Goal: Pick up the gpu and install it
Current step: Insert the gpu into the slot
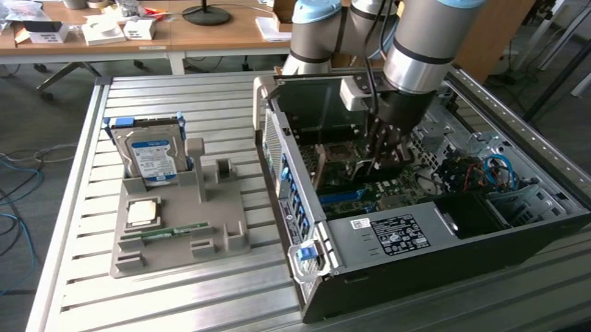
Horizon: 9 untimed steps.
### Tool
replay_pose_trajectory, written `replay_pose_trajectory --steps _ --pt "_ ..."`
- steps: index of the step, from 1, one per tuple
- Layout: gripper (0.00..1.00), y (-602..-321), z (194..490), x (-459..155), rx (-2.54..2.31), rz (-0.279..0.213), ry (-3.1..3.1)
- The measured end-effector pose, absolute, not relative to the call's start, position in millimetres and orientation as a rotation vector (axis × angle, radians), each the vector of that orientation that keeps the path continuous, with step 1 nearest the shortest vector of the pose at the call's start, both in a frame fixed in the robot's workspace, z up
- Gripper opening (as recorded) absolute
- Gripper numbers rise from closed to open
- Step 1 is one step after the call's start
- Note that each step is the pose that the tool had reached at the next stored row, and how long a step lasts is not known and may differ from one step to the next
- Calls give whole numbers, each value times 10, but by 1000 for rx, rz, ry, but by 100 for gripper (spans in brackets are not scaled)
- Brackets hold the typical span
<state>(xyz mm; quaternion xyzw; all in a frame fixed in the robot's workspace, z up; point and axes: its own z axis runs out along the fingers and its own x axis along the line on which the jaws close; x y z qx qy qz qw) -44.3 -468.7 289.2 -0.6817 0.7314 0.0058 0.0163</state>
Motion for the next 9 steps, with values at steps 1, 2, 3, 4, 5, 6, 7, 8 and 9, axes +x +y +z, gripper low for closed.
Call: replay_pose_trajectory --steps 1,2,3,4,5,6,7,8,9 --pt "26 -4687 2880 -443 -2120 18 2274" --pt "26 -4687 2870 -443 -2120 18 2274" --pt "26 -4687 2858 -443 -2120 18 2274" --pt "26 -4687 2848 -443 -2120 18 2274" --pt "26 -4687 2836 -443 -2120 18 2274" --pt "26 -4687 2825 -443 -2120 18 2274" --pt "26 -4687 2815 -443 -2120 18 2274" --pt "26 -4687 2809 -443 -2120 18 2274" --pt "26 -4688 2809 -443 -2120 18 2274"
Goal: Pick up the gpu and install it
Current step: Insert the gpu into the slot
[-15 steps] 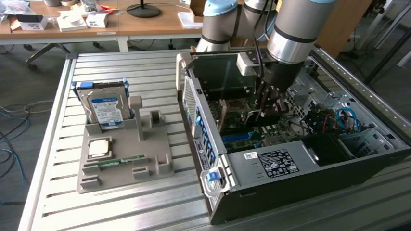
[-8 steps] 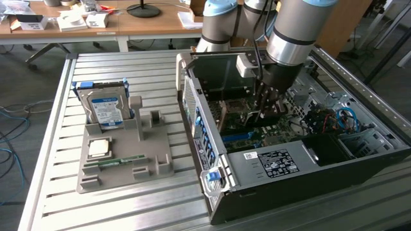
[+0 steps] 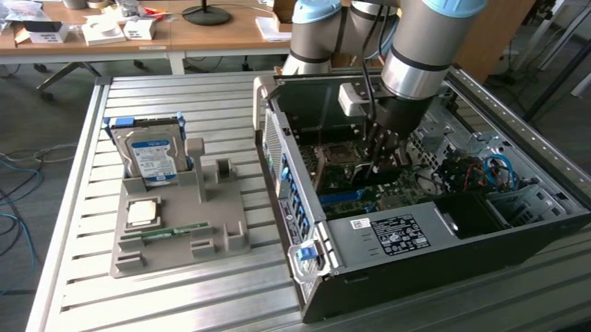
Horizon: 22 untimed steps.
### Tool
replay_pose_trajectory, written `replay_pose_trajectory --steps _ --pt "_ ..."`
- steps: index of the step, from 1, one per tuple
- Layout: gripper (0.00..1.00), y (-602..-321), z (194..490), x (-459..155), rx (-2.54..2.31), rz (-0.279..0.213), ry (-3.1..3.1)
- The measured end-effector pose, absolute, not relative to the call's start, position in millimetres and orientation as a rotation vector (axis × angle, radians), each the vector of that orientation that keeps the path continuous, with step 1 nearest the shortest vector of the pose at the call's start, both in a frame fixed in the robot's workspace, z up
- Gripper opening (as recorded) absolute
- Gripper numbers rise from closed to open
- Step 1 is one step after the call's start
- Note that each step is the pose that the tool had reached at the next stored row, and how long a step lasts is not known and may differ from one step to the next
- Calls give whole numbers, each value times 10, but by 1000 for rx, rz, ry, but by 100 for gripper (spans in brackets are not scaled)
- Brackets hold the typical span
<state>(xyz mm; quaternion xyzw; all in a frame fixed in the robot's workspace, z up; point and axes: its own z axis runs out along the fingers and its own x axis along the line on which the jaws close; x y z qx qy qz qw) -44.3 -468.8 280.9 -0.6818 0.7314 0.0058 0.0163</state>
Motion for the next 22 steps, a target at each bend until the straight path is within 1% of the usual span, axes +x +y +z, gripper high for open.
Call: replay_pose_trajectory --steps 22 --pt "26 -4687 2788 -645 -2120 18 2274"
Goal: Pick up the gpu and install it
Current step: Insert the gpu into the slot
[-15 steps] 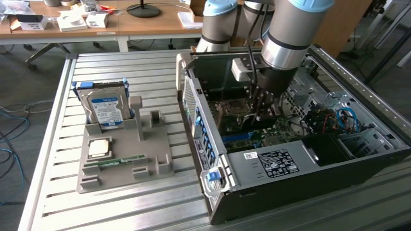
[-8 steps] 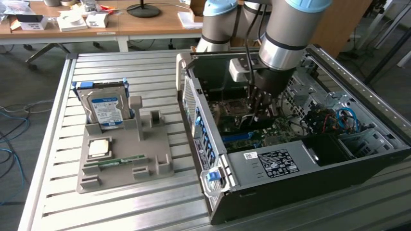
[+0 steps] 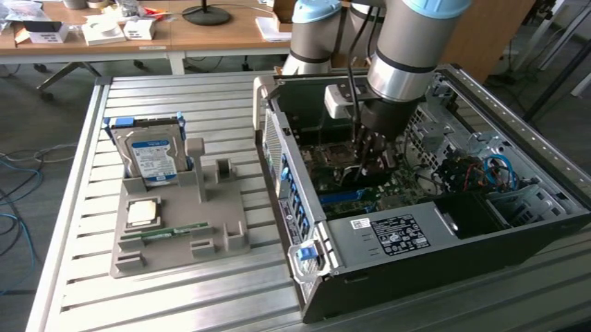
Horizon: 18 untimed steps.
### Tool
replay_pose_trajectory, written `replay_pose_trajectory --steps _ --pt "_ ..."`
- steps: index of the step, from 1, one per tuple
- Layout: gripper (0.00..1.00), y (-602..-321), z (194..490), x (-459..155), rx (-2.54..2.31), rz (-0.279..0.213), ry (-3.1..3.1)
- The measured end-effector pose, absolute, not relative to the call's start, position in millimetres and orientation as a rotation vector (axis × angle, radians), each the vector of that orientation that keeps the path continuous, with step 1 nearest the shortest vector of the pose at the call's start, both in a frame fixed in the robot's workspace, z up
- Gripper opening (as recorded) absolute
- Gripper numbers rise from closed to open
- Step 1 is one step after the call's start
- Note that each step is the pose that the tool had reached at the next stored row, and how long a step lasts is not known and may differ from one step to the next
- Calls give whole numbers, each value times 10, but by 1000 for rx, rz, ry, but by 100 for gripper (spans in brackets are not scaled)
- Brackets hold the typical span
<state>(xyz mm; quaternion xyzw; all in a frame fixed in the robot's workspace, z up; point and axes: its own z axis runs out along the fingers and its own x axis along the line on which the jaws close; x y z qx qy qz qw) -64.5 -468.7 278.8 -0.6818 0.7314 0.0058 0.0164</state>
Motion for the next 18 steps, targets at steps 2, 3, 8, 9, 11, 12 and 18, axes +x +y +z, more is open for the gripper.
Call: replay_pose_trajectory --steps 2,3,8,9,11,12,18 --pt "26 -4688 2770 -651 -2120 18 2274" --pt "26 -4688 2763 -652 -2120 18 2274" --pt "26 -4687 2747 -654 -2120 18 2274" --pt "26 -4687 2740 -655 -2120 18 2274" --pt "26 -4687 2726 -655 -2120 18 2274" --pt "26 -4687 2718 -655 -2120 18 2274" --pt "26 -4687 2707 -659 -2120 18 2274"
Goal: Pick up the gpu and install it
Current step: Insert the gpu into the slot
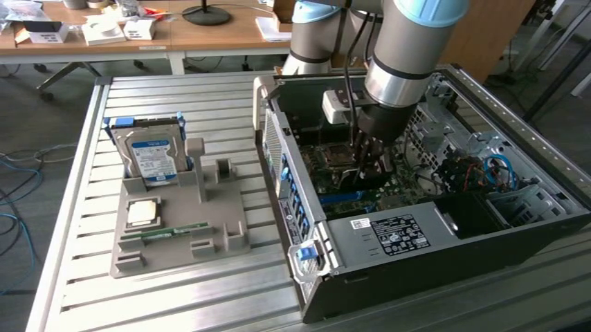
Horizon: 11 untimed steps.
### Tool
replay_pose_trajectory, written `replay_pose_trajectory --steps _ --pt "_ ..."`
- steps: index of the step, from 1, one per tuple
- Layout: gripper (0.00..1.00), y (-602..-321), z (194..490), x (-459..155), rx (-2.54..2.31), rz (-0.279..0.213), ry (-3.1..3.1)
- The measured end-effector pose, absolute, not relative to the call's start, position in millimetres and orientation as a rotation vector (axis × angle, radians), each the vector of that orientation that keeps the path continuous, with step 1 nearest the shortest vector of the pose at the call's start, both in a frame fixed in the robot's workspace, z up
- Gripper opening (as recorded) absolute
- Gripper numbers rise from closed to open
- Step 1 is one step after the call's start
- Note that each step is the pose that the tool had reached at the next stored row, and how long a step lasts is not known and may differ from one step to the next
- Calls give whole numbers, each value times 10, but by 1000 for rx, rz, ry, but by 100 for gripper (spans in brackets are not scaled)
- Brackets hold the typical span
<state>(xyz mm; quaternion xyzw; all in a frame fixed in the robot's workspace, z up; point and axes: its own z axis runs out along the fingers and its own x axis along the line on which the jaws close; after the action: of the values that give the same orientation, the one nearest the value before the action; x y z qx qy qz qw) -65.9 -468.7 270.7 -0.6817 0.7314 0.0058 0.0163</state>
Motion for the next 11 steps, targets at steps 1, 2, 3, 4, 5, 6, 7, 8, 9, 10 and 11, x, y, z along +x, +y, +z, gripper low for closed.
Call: replay_pose_trajectory --steps 1,2,3,4,5,6,7,8,9,10,11 --pt "26 -4687 2706 -663 -2120 18 2274" --pt "26 -4687 2705 -667 -2120 18 2274" --pt "26 -4687 2703 -671 -2120 18 2274" --pt "26 -4687 2703 -675 -2120 18 2274" --pt "26 -4687 2703 -676 -2120 18 2274" --pt "26 -4687 2702 -678 -2120 18 2274" --pt "26 -4687 2702 -679 -2120 18 2274" --pt "26 -4687 2702 -679 -2120 18 2274" --pt "26 -4687 2701 -681 -2120 18 2274" --pt "26 -4687 2699 -684 -2120 18 2274" --pt "26 -4687 2696 -690 -2119 18 2274"
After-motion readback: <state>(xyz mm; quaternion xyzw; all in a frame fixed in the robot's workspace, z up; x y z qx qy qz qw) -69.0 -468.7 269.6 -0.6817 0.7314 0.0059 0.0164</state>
